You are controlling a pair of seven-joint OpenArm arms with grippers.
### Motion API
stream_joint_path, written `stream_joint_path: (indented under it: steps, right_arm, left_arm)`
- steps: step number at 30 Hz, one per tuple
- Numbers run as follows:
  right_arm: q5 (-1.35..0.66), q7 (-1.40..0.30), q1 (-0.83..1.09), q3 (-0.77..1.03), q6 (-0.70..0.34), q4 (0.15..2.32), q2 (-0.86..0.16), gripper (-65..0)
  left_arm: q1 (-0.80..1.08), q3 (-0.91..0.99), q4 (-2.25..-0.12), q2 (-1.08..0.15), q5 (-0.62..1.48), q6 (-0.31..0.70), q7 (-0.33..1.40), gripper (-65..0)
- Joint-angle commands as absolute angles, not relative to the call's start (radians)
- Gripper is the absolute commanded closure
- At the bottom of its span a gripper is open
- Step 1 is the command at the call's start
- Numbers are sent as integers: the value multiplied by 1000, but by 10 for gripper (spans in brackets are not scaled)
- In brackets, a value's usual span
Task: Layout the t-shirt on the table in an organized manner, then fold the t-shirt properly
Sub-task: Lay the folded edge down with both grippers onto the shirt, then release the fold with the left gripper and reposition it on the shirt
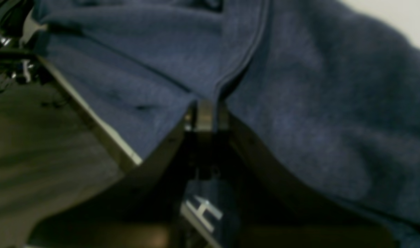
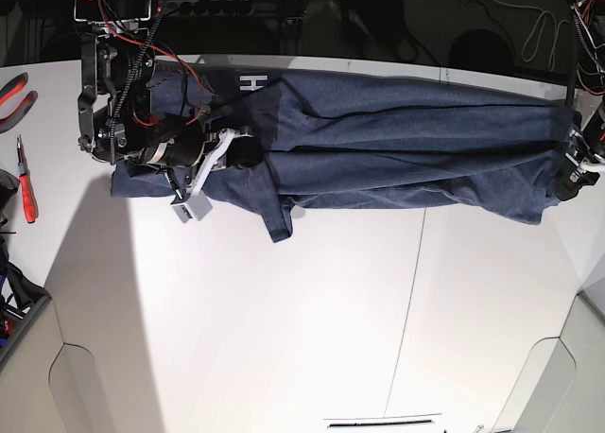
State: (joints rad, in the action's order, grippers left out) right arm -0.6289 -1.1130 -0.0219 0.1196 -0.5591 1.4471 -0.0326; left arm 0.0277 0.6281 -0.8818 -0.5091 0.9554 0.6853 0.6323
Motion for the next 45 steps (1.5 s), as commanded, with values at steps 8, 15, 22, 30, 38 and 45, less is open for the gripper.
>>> stream_joint_path:
  steps: [8,15,22,30,38,45]
  right_arm:
    - [-666,-1137,70,84,-580,1634,-33,0]
    - [-666,-1164,160,19,-580,1824,-33,0]
    - [-662,-1217,162,-21,-580,1825,-33,0]
    - [-663,-1208,161,-53,-580,1825,-33,-190]
    - [-666,-1204,161,-53,-580,1825,-33,-190]
    - [-666,-1197,161,-53,-580,1825,-33,-190]
  left_arm:
    - [16,634,-899,-532,977,698,621,-184]
    - [17,634,-899,-532,976,698,621,-184]
    - [17,634,-899,-532,976,698,621,-184]
    - [17,636,-899,-533,1033,698,617,-184]
    - [17,733,-917,-535,1057,698,651,-341]
    - [77,746,-917,-541,951,698,665,-396]
